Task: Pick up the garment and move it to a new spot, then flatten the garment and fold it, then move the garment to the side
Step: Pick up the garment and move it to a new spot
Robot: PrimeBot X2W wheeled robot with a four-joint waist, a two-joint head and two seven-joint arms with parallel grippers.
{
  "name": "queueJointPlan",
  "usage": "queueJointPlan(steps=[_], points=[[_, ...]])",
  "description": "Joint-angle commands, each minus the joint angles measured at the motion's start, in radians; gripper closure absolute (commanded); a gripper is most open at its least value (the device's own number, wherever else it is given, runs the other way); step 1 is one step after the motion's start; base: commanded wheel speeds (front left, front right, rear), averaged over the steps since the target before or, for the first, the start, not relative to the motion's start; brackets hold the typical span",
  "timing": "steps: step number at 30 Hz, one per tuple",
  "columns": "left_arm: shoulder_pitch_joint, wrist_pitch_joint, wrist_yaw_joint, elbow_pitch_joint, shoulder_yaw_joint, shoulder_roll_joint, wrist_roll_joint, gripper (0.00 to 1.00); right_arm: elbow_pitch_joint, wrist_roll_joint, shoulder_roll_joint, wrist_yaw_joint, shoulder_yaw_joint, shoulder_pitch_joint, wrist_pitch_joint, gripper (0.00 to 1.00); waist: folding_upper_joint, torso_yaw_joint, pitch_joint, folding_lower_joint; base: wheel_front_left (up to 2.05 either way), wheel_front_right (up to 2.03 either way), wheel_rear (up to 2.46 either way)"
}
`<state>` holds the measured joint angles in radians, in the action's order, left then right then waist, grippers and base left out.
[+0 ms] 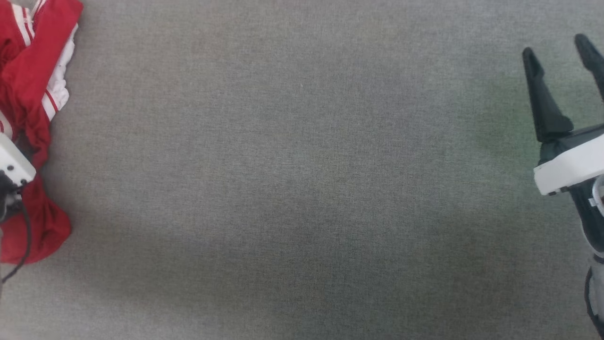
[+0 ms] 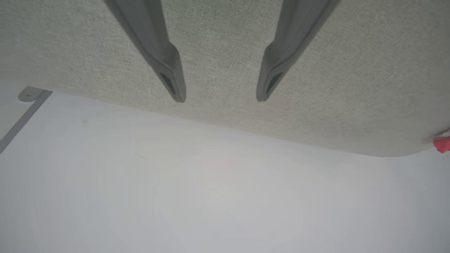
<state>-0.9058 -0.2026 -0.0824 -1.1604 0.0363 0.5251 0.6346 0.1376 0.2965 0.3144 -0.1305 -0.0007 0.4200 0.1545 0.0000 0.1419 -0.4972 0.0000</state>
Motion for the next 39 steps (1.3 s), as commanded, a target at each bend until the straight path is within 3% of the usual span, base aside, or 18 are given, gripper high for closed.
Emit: queueJointPlan(steps=[1,6,7,8,13,24,30,39], points=[[-0.005,-0.031,-0.004,-0.025,0.019,-0.017,0.0,0.0,0.016,-0.007,0.0,0.0,-0.004,0.002,0.01,0.0,0.0,-0.001,-0.013,0.0,0.0,0.0,0.0],[-0.017,-0.099,-0.009,-0.092,0.034,-0.057,0.011,0.0,0.055,-0.016,-0.006,0.0,-0.019,-0.007,0.039,0.0,0.0,0.0,-0.024,0.0,0.0,0.0,0.0],[-0.02,-0.103,-0.01,-0.105,0.033,-0.064,0.016,0.14,0.065,-0.019,-0.009,0.0,-0.021,-0.008,0.046,0.0,0.0,0.0,-0.024,0.0,0.0,0.0,0.0],[-0.025,-0.078,-0.003,-0.106,0.03,-0.059,0.016,1.0,0.068,-0.018,-0.011,0.0,-0.022,-0.009,0.048,0.0,0.0,0.0,-0.023,0.0,0.0,0.0,0.0],[-0.079,0.004,-0.012,-0.088,0.021,0.003,0.008,1.0,0.068,-0.018,-0.018,0.0,-0.04,-0.009,0.044,0.0,0.0,0.004,-0.006,0.0,0.0,0.0,0.0],[-0.198,0.162,-0.045,0.032,0.128,0.124,-0.082,1.0,0.0,-0.01,-0.06,0.0,-0.059,-0.047,-0.019,0.0,0.0,0.035,0.112,0.0,0.0,0.0,0.0],[-0.252,0.149,-0.047,0.116,0.185,0.165,-0.112,1.0,-0.038,-0.004,-0.082,0.0,-0.048,-0.065,-0.049,0.0,0.0,0.046,0.178,0.0,0.0,0.0,0.0],[-0.284,0.031,-0.048,0.348,0.285,0.232,-0.088,1.0,-0.092,0.009,-0.11,0.0,-0.046,-0.088,-0.098,0.0,0.0,0.046,0.268,0.0,0.0,0.0,0.0]])
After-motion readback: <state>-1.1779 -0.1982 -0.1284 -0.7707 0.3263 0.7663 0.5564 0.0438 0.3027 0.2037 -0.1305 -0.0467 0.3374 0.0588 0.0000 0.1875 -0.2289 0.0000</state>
